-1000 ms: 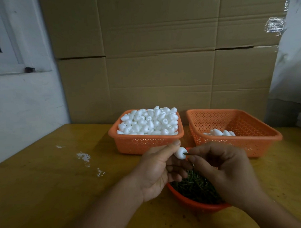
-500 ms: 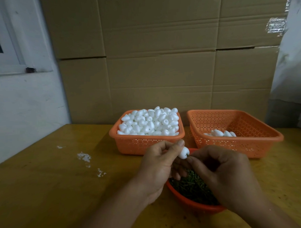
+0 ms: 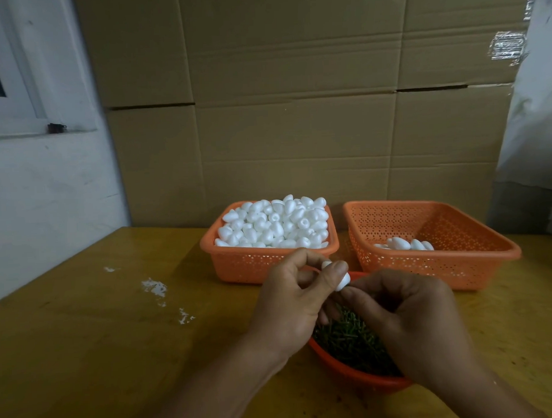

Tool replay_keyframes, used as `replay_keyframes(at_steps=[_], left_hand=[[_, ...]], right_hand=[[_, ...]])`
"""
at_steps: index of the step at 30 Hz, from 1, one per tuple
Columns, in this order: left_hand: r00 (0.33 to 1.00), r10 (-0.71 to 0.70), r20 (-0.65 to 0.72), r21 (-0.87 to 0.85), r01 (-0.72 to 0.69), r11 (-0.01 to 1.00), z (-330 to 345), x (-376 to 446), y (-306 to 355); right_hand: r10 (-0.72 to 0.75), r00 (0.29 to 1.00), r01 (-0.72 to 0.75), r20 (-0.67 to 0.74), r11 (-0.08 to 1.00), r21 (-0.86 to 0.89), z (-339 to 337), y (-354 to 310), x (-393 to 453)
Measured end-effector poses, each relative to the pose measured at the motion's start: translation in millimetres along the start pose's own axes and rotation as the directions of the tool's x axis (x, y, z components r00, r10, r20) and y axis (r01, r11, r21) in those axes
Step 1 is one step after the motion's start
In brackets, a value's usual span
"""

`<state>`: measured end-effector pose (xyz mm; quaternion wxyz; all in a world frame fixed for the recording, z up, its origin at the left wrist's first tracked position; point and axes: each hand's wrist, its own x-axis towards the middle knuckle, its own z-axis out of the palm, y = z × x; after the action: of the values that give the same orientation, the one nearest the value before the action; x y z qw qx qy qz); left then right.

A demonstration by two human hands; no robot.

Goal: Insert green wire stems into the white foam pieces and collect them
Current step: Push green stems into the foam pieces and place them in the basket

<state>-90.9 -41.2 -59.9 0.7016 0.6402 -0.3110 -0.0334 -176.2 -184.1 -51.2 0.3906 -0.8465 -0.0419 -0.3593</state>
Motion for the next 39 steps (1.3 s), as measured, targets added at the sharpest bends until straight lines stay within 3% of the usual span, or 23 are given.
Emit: replay_keyframes(at_steps=[13,26,39], left_hand=[[0.997,0.06,0.044,0.007,-0.061,0.998,-1.3,-1.3,2.7],[0.969,0.21,0.132,0.312,-0.241,0.919,-0.4,-4.8,4.7],[0.971,0.203,0.126,0.241,-0.229,0.943,4.0,-8.9,8.0]], right_hand=[[0.041,0.999,-0.044,0.023,0.985,0.167,2.3,-1.3,0.3],[0.031,0.999,-0.033,0.012,0.974,0.226,6.9,0.6,-2.5],[0.026,1.0,-0.028,0.013,0.962,0.27,8.6,0.0,-1.9]])
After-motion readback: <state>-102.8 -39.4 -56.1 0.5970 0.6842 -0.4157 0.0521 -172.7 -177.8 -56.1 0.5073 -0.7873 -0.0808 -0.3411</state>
